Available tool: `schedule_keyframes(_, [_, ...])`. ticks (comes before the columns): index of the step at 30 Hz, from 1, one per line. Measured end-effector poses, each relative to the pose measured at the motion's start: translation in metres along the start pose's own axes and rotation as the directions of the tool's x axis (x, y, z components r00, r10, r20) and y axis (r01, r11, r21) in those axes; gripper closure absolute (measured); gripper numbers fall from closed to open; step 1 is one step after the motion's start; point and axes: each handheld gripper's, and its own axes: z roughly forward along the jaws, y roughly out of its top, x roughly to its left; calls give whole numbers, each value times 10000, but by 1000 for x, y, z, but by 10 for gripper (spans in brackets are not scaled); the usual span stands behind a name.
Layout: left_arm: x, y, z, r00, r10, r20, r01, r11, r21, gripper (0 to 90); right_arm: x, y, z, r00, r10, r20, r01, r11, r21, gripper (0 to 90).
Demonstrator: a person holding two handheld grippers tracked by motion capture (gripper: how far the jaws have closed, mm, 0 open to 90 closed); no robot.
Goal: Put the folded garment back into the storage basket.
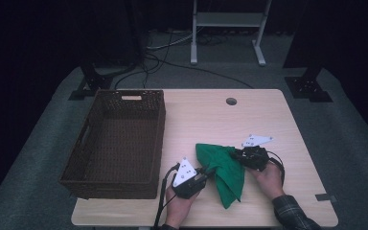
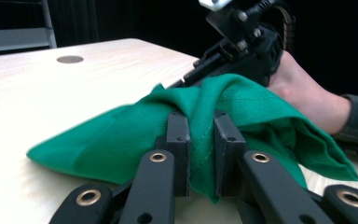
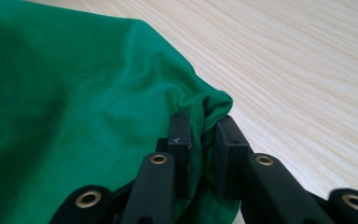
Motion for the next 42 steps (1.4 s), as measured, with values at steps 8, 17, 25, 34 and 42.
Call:
schedule_keyframes(8, [4, 25, 1, 9997, 143, -203, -147, 9996, -223, 800, 8, 10, -9, 9999, -53, -149, 50, 9998, -217, 800])
schedule_keyframes(17, [12, 48, 0, 9987, 209, -474, -234, 9984, -518, 800, 23, 35, -23, 9980, -622, -73, 617, 9966, -542, 799])
schedule_keyframes(25, [21, 78, -8, 9970, 270, -731, -335, 9956, -880, 799, 33, 62, -34, 9962, -868, -15, 864, 9926, -850, 799])
schedule_keyframes(34, [34, 109, -21, 9939, 376, -1034, -478, 9940, -985, 799, 43, 101, -42, 9936, -1130, -13, 1120, 9861, -1231, 799])
schedule_keyframes(42, [54, 139, -41, 9872, 729, -1418, -889, 9899, -1106, 799, 52, 133, -40, 9944, -1018, -279, 957, 9808, -1697, 799])
